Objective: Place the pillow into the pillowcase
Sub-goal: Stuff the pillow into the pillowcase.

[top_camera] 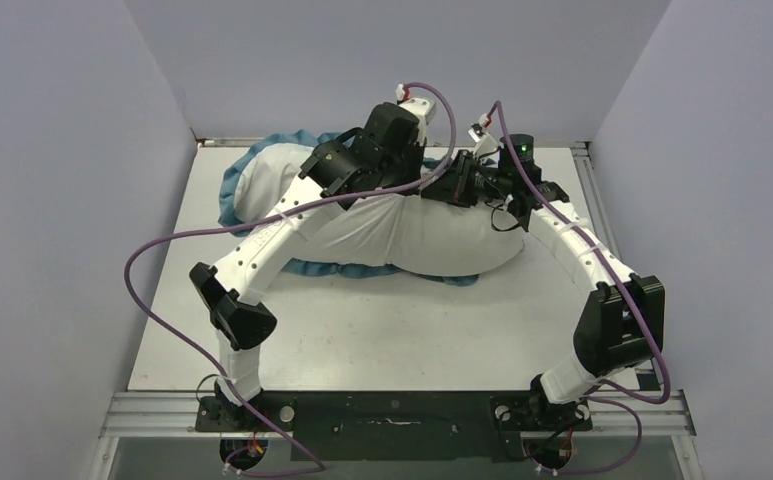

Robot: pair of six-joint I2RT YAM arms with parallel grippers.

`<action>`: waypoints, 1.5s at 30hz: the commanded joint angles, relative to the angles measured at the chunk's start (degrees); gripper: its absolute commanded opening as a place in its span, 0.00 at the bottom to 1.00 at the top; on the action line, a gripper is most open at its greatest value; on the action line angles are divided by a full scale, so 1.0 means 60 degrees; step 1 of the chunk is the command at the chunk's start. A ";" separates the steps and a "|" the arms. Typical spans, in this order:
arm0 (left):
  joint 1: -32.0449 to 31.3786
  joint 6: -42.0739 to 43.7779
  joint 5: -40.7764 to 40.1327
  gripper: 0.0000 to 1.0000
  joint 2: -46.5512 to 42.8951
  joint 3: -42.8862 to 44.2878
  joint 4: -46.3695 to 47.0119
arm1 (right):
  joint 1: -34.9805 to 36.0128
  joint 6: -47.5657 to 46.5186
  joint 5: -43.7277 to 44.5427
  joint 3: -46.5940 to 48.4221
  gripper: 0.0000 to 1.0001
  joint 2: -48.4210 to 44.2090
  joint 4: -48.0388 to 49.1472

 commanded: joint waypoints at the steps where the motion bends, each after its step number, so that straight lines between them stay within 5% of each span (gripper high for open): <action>1: 0.0217 -0.1693 0.3275 0.00 -0.0737 0.0327 0.3648 | 0.0242 0.0480 -0.0598 -0.0242 0.05 -0.0233 0.1108; 8: 0.0600 -0.4046 0.6472 0.00 0.0302 0.1166 0.5293 | 0.0597 0.1560 -0.0818 -0.0454 0.05 -0.0340 0.2941; 15: 0.0252 -0.6237 0.7659 0.00 0.0912 0.1237 0.7873 | 0.1024 0.2164 -0.0671 -0.0656 0.05 -0.0287 0.3653; 23: 0.0469 -0.5487 0.7371 0.00 0.0412 0.0518 0.6327 | 0.0560 0.2233 -0.0148 -0.0963 0.05 -0.0376 0.2790; 33: 0.2147 -0.5034 0.6767 0.00 -0.1064 -0.2387 0.4746 | -0.0179 0.2733 0.0281 -0.1555 0.05 -0.0266 0.2293; 40: 0.2395 -0.4734 0.6375 0.00 -0.0221 -0.1547 0.3220 | 0.0362 0.1586 0.1005 0.1150 0.17 0.1745 0.0574; 45: 0.2639 -0.4617 0.6165 0.00 0.0362 -0.0568 0.2623 | 0.0401 0.0704 0.2330 0.2549 0.47 0.2134 -0.0477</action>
